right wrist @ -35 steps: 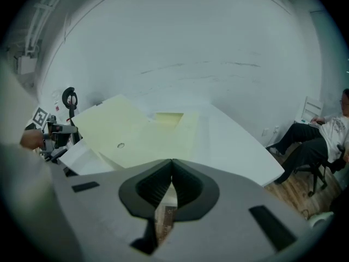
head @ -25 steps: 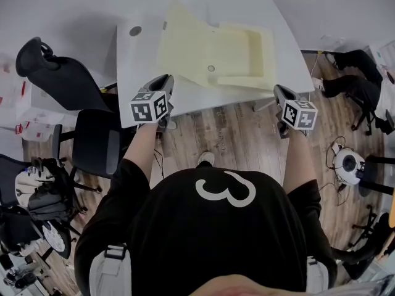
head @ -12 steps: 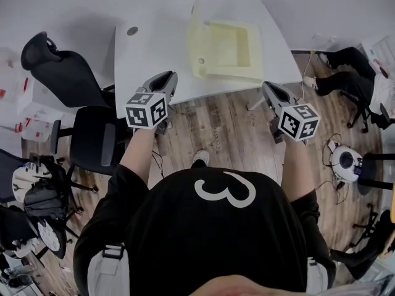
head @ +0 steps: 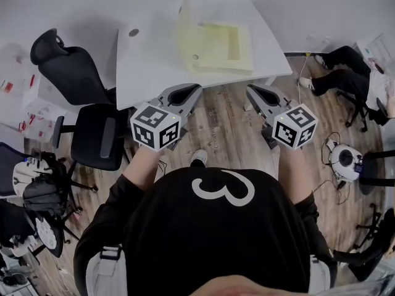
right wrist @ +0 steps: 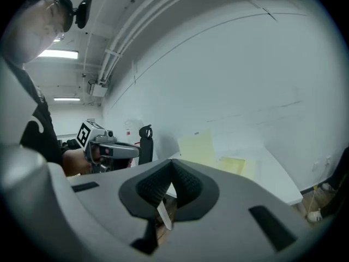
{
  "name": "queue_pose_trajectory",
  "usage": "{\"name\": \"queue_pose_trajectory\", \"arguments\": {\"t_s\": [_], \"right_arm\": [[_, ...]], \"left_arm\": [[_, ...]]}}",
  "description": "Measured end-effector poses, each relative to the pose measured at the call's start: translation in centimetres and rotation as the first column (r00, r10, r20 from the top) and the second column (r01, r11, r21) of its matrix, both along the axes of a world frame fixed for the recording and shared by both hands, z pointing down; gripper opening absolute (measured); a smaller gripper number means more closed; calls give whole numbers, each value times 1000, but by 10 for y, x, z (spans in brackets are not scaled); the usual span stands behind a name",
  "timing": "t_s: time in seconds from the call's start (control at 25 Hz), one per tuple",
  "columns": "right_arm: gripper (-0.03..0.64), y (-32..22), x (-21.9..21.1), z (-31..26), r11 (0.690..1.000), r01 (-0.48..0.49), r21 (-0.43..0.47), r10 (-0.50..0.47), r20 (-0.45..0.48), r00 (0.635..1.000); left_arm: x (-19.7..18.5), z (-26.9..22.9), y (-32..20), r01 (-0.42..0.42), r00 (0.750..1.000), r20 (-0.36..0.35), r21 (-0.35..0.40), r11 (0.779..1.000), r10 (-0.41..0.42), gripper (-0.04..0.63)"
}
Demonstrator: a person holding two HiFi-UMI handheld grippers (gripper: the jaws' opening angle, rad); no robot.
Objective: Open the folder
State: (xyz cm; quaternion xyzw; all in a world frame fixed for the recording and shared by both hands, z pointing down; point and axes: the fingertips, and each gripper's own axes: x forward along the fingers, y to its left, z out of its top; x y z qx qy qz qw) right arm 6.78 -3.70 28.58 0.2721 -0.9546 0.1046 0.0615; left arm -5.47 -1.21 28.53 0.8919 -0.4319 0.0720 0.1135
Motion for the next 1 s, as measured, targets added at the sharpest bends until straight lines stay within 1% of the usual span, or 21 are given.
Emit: {"name": "queue_pose_trajectory", "arguments": {"t_s": [0.08,0.16,0.36,0.76,1.0], "right_arm": [[23,8,-1,-7,999,2,32,-2,-4,1000],[23,14,0,-11,999,2,54,-2,-8,1000],[23,27,5,-18,998,-4,65,4,1,1000],[23,56,18,-27,997,-8,76,7,16,1000],[23,80,21,-37,997,20,71,-24,63,998]], "left_arm": [[4,-3,7,-5,1000,27,9,1000,4,28],[5,0,11,2,999,48,-5,1000,-2,26],[8,-5,24,-10,1000,28,-9,1000,10,26],[31,-24,48,-45,996,76,52,998,41,26],[37,-31,68,-42,996,81,73,996,36,26]]}}
